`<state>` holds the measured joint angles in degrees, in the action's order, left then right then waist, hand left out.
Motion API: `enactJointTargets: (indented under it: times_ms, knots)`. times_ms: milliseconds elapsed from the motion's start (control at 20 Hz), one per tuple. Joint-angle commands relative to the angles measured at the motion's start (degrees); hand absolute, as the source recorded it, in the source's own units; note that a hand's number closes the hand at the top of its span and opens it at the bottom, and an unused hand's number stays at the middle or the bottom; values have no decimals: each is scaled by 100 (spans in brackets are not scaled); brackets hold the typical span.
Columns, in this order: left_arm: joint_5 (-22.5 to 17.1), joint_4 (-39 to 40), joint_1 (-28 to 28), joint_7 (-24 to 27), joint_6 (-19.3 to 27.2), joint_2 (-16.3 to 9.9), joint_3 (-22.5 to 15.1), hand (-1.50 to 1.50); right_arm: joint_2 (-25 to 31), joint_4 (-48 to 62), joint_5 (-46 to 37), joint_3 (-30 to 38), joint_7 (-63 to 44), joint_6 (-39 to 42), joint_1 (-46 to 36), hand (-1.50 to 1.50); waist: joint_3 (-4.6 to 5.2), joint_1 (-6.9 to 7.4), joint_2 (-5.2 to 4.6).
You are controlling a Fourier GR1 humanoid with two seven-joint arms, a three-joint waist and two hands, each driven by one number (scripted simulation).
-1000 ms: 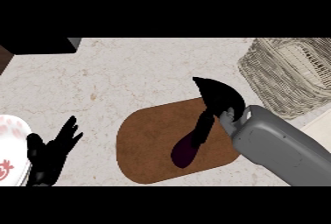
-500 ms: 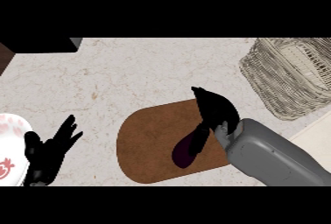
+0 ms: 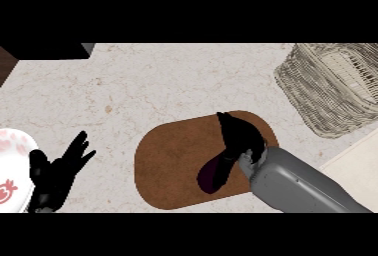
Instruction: Pick the eggplant from the cutting board and place it in the basket
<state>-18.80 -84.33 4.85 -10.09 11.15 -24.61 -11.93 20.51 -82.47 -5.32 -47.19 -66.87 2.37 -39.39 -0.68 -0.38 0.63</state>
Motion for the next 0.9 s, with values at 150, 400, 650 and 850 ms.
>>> enactJointTargets:
  times_ms: [150, 400, 650, 850]
  knots:
    - [115, 298, 457, -55, -22, 107, -157, 0, 82, 161, -15, 30, -730, 142, 304, -150, 72, 20, -52]
    - [113, 198, 332, -323, -37, 58, -99, 0, -207, 188, -74, 126, -945, 207, 85, -150, 73, 39, -49]
    - [174, 382, 246, -267, -108, 89, -58, 0, -375, 262, -428, -87, -788, -26, 390, -150, 73, 1, -50]
    - [153, 536, 130, -198, -126, 221, 8, 0, -284, 226, -443, -18, -629, 115, 518, 150, 74, -18, -58]
